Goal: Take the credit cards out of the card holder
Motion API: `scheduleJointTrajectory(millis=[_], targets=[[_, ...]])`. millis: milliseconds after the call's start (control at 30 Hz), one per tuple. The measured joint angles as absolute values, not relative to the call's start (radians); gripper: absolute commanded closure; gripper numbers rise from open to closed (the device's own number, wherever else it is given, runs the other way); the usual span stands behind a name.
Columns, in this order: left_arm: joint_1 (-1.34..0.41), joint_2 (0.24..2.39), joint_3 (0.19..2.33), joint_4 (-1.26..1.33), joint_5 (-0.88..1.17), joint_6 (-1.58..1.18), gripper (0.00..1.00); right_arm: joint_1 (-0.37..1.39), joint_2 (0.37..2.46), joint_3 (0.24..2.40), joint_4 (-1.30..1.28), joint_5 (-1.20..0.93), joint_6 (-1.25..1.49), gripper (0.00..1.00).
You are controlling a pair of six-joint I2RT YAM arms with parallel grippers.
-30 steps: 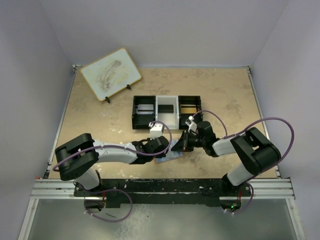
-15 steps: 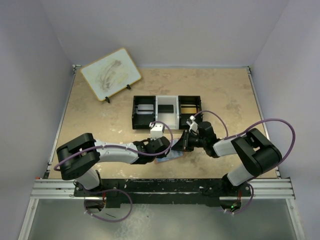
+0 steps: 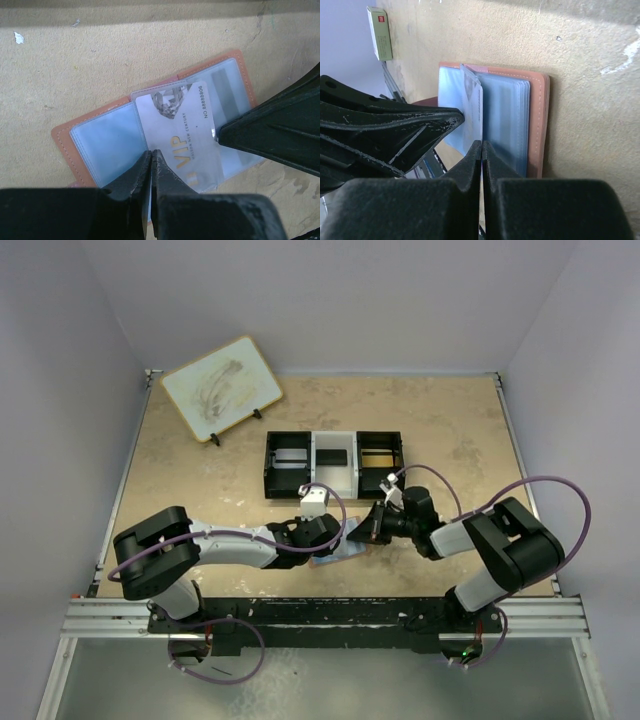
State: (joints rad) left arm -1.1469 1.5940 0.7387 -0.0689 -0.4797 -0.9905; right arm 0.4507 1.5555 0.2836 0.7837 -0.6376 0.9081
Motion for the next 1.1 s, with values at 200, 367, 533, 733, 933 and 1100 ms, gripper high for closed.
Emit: scheduleJointTrajectory(millis=[200,367,533,733,933,1100], targets=[[-1.147,1.594,0.739,-0.069,-0.481,-0.995,1.0,0.427,1.555,0.271,0.792,-0.647,0.905,0.92],[-1.147,1.594,0.738,-0.069,-0.481,-0.995,1.0,0.419,1.557,0.279,0.782,-0.665,0.886,0.79],[-1.147,1.594,0.738,-0.069,-0.481,-0.995,1.0,0.42,1.591,0.308,0.793,-0.686,0.878,0.77],[-1.147,1.594,0.738,-0.069,-0.481,-0.995,1.0,0.419,1.68,0.359,0.848,-0.719,0.88,0.81],[-1.147,1.594,0.738,-0.07,-0.481,-0.995,1.0,0.419,1.718,0.359,0.897,-0.731,0.888,1.0],[-1.147,1.594,0.739,-0.07,-0.481,-0.995,1.0,0.417,1.73,0.342,0.949,-0.756,0.911,1.0]])
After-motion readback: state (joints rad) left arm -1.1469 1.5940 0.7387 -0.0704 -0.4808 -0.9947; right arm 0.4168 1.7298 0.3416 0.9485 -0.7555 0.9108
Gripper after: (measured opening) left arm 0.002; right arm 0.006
